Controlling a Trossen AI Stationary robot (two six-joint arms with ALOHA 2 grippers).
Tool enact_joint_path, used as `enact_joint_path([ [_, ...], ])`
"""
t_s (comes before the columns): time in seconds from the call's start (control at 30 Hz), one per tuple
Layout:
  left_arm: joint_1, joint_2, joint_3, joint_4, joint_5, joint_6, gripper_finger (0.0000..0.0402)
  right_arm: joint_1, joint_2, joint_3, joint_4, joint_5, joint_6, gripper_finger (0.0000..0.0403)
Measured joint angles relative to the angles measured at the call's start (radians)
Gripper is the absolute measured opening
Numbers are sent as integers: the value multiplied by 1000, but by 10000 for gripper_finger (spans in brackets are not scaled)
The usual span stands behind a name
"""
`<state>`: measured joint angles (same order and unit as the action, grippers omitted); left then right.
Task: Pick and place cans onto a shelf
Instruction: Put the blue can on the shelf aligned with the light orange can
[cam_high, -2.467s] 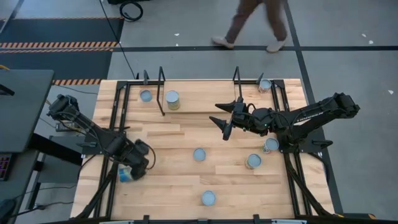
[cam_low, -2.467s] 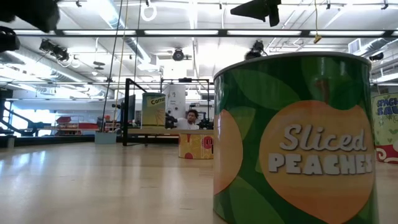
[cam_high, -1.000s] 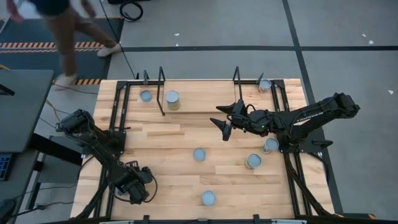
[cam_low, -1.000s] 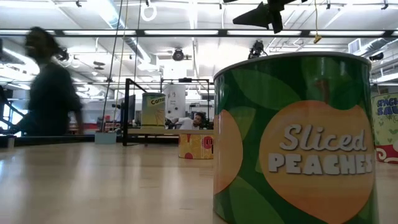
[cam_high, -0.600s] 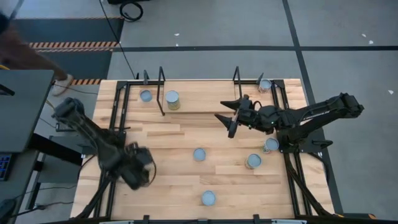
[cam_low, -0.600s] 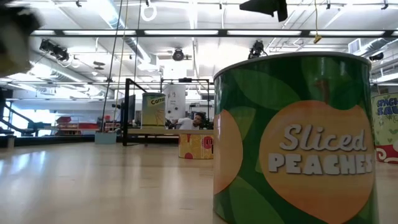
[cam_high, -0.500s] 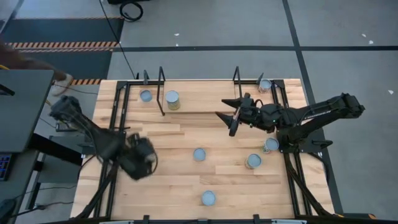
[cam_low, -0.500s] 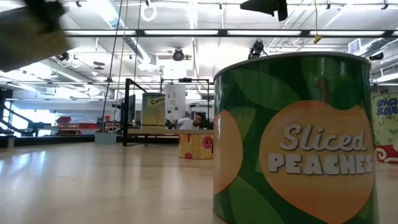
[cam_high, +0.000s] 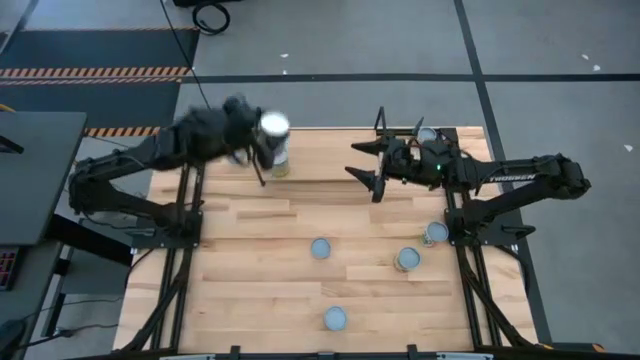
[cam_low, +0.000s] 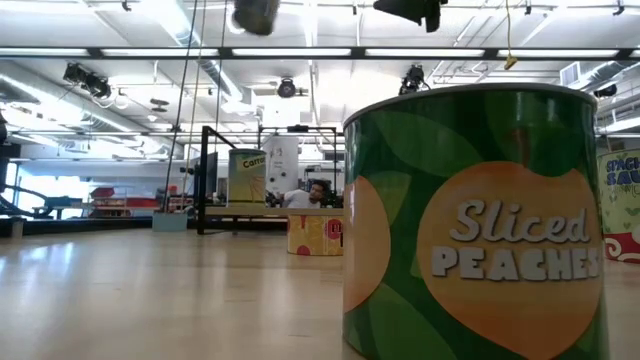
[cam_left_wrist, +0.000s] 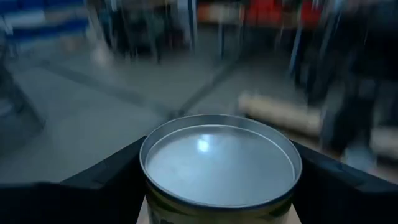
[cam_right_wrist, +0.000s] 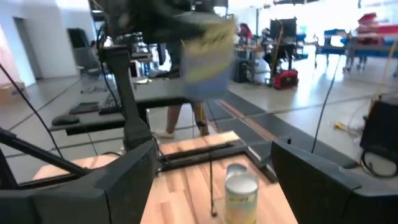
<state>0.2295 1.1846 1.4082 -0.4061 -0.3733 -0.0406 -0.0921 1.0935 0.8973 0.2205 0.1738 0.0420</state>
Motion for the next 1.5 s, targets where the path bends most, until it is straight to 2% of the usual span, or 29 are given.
enact_joint_path([
  [0.1, 119, 27, 0, 170, 118, -3, 317, -84, 0, 15, 16, -94, -37, 336],
  [0.23, 206, 78, -1, 367, 249, -45, 317, -211, 20, 18, 126, -237, 8, 347],
  [0.4, 228, 151, -1, 591, 380, -132, 317, -288, 72, 19, 296, -360, 45, 363],
  [0.53, 207, 201, -1, 687, 468, -171, 317, -289, 131, 68, 308, -411, 64, 374],
  [0.83, 144, 248, -2, 764, 521, -138, 318, -298, 229, 218, 243, -403, -90, 396],
  [1.03, 141, 249, -2, 782, 631, -116, 317, -311, 299, 268, 234, -597, 10, 396],
  [1.2, 138, 249, -2, 778, 644, -124, 318, -310, 315, 281, 240, -619, 20, 382],
  [1.5, 134, 249, -1, 765, 631, -134, 319, -311, 313, 281, 257, -636, 40, 324],
])
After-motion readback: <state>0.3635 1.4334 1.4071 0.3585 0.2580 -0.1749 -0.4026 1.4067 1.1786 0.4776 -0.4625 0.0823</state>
